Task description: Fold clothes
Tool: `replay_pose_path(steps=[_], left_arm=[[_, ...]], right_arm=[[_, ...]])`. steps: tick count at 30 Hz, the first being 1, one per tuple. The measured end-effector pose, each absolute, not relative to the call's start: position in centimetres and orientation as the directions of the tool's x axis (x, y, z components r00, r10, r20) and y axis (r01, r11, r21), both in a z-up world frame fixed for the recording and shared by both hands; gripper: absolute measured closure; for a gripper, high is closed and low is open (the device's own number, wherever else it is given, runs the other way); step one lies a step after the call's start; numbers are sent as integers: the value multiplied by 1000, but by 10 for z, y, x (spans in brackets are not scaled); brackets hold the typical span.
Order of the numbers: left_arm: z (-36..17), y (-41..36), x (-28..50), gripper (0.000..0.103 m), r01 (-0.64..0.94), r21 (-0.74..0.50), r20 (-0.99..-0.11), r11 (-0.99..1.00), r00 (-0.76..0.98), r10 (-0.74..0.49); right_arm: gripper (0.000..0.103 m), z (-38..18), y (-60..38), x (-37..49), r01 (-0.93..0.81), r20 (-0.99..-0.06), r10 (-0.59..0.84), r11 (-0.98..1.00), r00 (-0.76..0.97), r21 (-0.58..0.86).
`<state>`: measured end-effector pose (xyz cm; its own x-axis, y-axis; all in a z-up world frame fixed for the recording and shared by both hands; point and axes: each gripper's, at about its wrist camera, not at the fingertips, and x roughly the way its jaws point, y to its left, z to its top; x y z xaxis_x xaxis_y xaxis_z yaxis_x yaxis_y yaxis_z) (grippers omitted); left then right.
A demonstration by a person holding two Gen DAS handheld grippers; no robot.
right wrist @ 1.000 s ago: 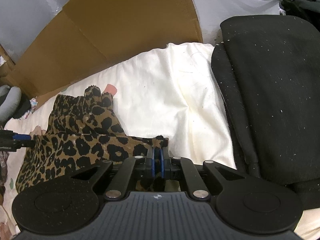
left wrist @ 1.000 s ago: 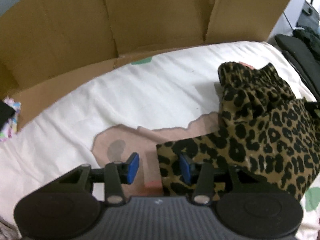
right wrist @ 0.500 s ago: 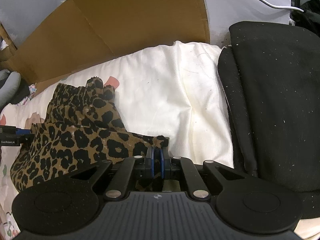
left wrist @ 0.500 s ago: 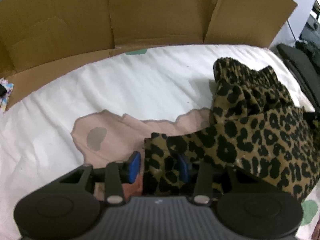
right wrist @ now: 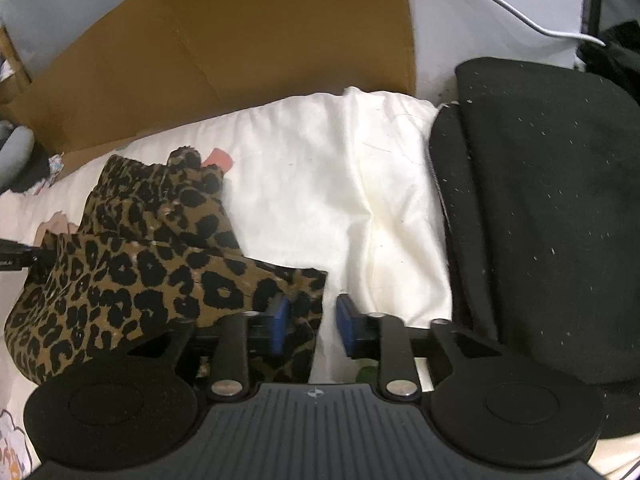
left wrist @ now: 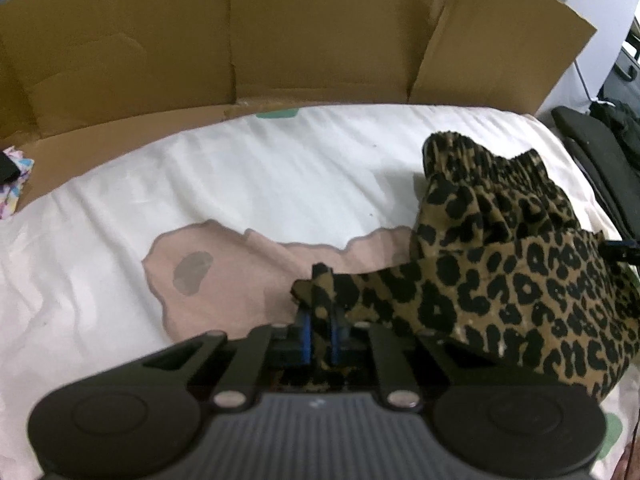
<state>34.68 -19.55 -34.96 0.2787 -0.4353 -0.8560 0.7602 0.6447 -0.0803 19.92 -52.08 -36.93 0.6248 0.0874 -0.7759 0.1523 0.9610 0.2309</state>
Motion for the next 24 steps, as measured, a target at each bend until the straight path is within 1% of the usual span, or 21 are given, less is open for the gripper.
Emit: replay_pose_path(steps=[5, 10, 12, 13, 16, 17, 19, 21, 22, 23, 24], left_arm=[[-342, -182, 350, 94, 741, -95, -858, 665, 278, -433], [-340, -181, 346, 94, 747, -65, -865, 662, 290, -411], [-341, -182, 346, 94, 744, -62, -867, 666, 290, -405], [-342, -183, 347, 94, 743, -60, -868, 667, 291, -402], [-342, -184, 346, 94, 741, -55, -870, 669, 293, -396], [-342, -184, 346, 94, 741, -55, -871, 669, 293, -395], [-342, -184, 347, 94, 741, -57, -871, 670, 291, -396], [-340, -183, 348, 94, 745, -59, -871, 665, 287, -398], [-339, -182, 348, 94, 748, -57, -871, 661, 287, -400], [-336, -181, 348, 94, 751, -56, -869, 658, 287, -402], [-334, -180, 347, 94, 750, -58, -868, 658, 287, -404]], right_arm=[[66, -373, -520, 200, 128, -769, 105, 963, 631, 237], [67, -379, -516, 208, 94, -765, 128, 966, 631, 240], [64, -381, -520, 211, 108, -766, 145, 957, 627, 270], [61, -382, -523, 212, 114, -765, 156, 951, 625, 287], [61, -385, -527, 214, 108, -760, 176, 945, 626, 308], [66, -384, -526, 213, 100, -759, 175, 948, 627, 301], [68, -383, -523, 212, 87, -757, 172, 953, 631, 289], [79, -381, -525, 211, 92, -750, 178, 948, 637, 303], [91, -380, -526, 211, 97, -745, 183, 944, 641, 315], [96, -378, -528, 210, 102, -741, 188, 939, 645, 327], [97, -376, -529, 209, 111, -737, 192, 934, 649, 340]])
